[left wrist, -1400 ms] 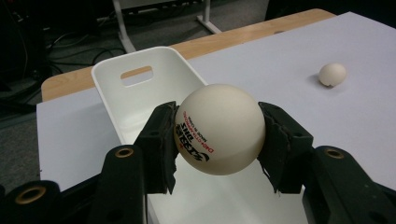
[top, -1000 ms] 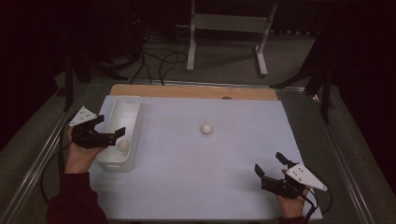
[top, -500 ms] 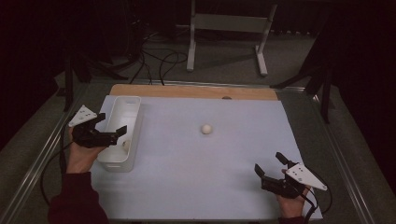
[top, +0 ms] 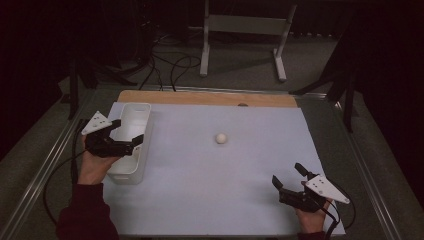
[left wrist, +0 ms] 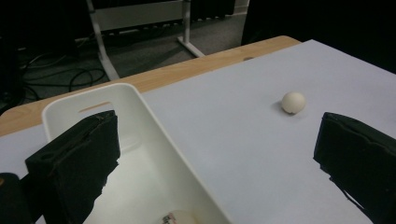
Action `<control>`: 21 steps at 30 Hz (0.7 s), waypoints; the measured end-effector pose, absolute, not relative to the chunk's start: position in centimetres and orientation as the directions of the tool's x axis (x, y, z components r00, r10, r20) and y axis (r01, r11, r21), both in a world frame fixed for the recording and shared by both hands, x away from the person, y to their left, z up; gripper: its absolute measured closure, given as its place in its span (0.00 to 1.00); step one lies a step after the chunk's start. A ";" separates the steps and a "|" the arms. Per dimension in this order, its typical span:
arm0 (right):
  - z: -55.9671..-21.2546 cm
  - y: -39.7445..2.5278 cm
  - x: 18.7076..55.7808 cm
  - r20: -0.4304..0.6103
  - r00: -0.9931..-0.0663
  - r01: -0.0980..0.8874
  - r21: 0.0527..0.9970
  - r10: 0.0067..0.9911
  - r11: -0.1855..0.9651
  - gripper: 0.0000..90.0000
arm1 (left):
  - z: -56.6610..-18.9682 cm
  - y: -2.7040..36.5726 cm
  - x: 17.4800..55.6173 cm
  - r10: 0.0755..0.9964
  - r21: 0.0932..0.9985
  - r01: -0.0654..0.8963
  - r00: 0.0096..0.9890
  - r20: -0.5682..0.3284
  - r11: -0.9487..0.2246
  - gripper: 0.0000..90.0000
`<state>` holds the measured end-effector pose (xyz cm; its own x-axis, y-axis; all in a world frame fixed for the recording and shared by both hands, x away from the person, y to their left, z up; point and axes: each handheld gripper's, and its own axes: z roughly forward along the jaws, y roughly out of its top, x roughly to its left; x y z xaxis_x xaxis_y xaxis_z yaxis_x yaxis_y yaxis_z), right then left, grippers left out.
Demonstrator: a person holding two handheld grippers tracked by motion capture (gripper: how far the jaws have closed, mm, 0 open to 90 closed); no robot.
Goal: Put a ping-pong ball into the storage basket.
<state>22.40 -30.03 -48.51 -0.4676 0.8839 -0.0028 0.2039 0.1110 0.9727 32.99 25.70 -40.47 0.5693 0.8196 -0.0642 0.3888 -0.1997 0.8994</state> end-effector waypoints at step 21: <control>-48.5 -30.1 22.4 -0.004 -0.469 0.203 0.973 0.883 0.112 0.09 | -40.5 22.6 33.5 0.779 0.896 0.374 0.624 -0.052 -0.240 0.01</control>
<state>22.41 -30.06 -48.49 -0.4688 0.8833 -0.0041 0.2027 0.1121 0.9728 33.52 22.60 -40.47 0.6243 0.7794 -0.0517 0.3741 -0.2402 0.8957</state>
